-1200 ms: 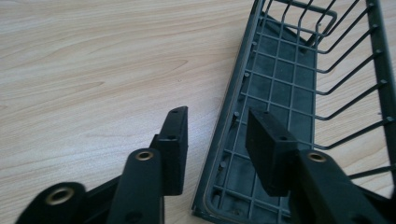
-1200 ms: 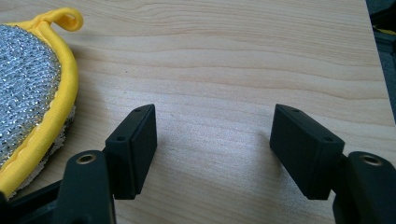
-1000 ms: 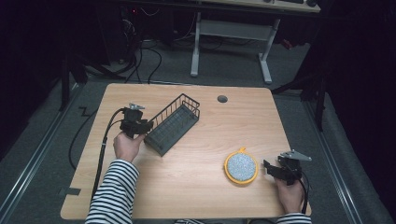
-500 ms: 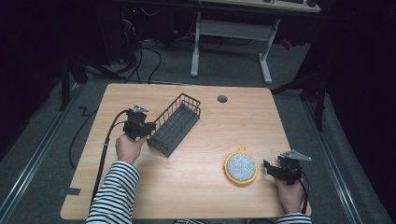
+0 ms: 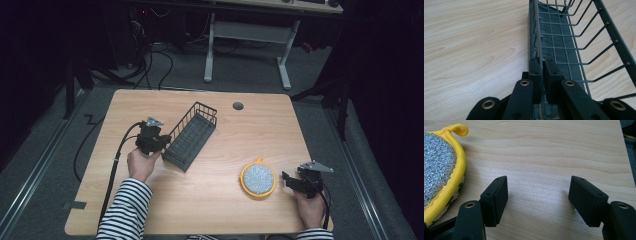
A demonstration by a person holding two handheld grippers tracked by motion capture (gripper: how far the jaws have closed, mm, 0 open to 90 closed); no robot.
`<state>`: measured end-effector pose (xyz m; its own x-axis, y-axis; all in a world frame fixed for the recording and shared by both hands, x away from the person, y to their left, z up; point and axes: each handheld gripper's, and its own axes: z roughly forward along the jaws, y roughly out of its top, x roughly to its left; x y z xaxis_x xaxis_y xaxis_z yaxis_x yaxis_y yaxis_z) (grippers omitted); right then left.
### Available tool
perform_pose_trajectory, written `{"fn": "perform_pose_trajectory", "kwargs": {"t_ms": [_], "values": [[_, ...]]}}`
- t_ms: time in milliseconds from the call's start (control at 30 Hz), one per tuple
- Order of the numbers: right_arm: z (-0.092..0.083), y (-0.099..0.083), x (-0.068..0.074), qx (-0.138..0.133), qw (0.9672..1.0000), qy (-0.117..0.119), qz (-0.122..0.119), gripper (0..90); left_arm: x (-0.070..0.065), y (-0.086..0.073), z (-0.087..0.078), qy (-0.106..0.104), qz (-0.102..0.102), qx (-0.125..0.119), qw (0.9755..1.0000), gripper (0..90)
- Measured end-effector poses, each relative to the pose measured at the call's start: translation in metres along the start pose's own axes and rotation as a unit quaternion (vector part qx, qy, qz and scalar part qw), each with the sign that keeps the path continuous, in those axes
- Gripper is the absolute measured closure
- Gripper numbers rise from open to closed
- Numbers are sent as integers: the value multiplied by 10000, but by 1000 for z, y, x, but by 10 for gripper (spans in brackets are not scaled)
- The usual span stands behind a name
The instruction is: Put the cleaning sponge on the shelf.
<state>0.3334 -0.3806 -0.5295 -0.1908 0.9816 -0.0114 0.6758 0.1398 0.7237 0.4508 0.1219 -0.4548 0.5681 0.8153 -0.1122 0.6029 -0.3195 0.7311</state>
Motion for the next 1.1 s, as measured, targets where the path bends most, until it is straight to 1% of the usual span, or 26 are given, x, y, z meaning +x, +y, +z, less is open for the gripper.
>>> {"fn": "perform_pose_trajectory", "kwargs": {"t_ms": [100, 167, 300, 433, 467, 533, 633, 767, 900, 967, 1033, 1100], "values": [[0, 0, 0, 1, 10000, -1, 1, 321, -7, -3, -1, -18, -37, -20, 10000, 855], [0, 0, 0, 11, 10000, -8, -3, 321, -12, -4, -2, -29, -22, -24, 10000, 855], [0, 0, 0, 10, 10000, -5, -5, 321, -24, -9, -4, -130, -49, -83, 9999, 854], [0, 0, 0, 11, 10000, -6, -5, 321, -41, -11, -4, -42, 141, -51, 9999, 854], [0, 0, 0, 10, 10000, -7, -4, 322, -45, -12, -4, -49, 172, -61, 9998, 854], [0, 0, 0, 10, 10000, -9, -5, 321, -51, -14, -4, -134, 162, -103, 9997, 854], [0, 0, 0, 10, 10000, -6, -4, 322, -56, -16, -4, -207, 106, -172, 9996, 854], [0, 0, 0, 11, 10000, -8, -5, 321, -65, -20, -4, -234, 54, -251, 9994, 853], [0, 0, 0, 2, 10000, -4, -5, 321, -72, -21, -4, -257, 93, -254, 9993, 853], [0, 0, 0, -1, 10000, -4, -19, 321, -75, -22, -4, -204, 143, -271, 9993, 853], [0, 0, 0, 0, 10000, -6, -20, 321, -76, -22, -3, -168, 169, -277, 9993, 851], [0, 0, 0, -1, 10000, -10, -20, 321, -75, -22, -4, -253, 103, -303, 9992, 833]]}}
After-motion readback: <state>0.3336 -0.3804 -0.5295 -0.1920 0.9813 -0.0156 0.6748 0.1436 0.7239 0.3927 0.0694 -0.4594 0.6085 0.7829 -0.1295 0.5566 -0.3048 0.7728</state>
